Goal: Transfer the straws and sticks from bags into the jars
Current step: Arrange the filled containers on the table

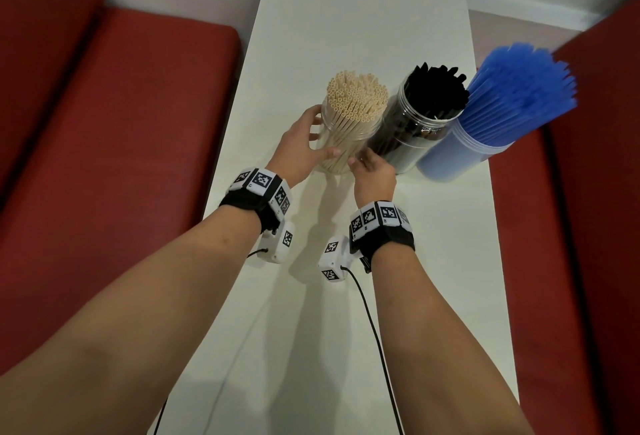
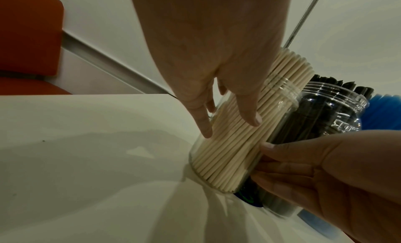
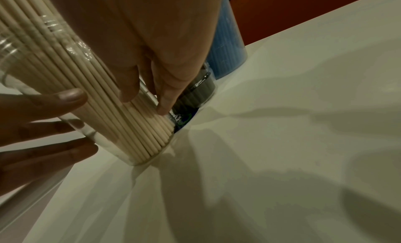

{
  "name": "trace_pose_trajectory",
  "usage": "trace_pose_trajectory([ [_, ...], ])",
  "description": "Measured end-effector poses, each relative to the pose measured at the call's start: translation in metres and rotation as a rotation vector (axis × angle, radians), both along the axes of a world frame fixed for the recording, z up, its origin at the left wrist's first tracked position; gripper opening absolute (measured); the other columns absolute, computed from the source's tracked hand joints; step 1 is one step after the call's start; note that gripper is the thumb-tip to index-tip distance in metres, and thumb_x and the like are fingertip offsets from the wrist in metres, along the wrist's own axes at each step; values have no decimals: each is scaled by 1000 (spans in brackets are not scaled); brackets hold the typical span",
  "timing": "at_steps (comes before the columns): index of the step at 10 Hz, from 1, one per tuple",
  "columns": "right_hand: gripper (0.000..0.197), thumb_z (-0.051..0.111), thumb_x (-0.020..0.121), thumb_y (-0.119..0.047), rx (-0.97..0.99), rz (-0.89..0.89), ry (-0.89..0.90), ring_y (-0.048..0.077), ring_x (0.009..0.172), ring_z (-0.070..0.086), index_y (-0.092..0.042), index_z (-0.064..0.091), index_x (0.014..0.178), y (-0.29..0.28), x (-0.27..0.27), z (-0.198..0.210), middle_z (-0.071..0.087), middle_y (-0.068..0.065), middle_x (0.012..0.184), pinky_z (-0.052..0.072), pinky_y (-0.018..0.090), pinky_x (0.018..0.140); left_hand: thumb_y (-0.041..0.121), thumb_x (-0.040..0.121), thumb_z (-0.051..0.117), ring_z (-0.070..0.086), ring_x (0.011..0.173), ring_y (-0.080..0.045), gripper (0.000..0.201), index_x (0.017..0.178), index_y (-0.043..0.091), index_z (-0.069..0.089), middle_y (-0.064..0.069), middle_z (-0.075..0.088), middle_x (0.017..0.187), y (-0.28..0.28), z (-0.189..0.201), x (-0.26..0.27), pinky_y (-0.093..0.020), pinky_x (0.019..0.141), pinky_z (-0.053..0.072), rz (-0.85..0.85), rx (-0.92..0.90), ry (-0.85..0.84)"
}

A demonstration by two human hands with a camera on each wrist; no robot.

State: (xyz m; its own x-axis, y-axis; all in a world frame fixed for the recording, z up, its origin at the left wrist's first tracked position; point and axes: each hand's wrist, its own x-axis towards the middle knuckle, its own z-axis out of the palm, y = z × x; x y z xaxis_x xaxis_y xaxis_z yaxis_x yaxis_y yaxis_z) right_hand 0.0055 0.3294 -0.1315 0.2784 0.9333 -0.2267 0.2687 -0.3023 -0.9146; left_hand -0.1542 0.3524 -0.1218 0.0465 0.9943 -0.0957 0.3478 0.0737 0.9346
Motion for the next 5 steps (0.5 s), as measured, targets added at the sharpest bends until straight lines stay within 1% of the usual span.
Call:
trace_pose_trajectory([
  [1,28,68,94,-11,-7,10,-24,20,102,65,-4,69,121,0,0,2,71,6,107,48,27,93,28,82,83,58,113,-13,77,146,29,39,10,52,132,0,1,3,-13,80,43,4,3,3],
  [2,31,67,94,-13,-12,2,-23,21,107,67,-5,68,125,1,1,1,72,10,117,49,28,96,28,82,83,58,113,-13,78,147,28,39,10,52,133,0,3,4,-15,82,44,-1,3,-5],
  [3,36,70,93,-18,-43,12,-11,21,110,67,-7,67,127,-3,3,9,72,8,118,49,29,97,29,82,83,56,118,-15,85,152,28,34,3,50,141,-5,7,1,-25,92,47,-18,-36,-14],
  [4,44,72,92,-22,-80,28,37,25,110,67,-7,63,133,-13,11,18,71,6,116,52,41,101,27,85,81,54,121,-16,89,156,28,28,-2,46,147,-21,12,-7,-32,92,50,6,-122,-1],
  [5,47,73,90,-16,-99,30,116,23,105,68,-4,61,134,-31,35,37,70,11,118,57,42,95,23,89,77,57,118,-17,73,151,29,39,0,54,137,-63,11,-29,-25,84,51,29,-182,-8],
])
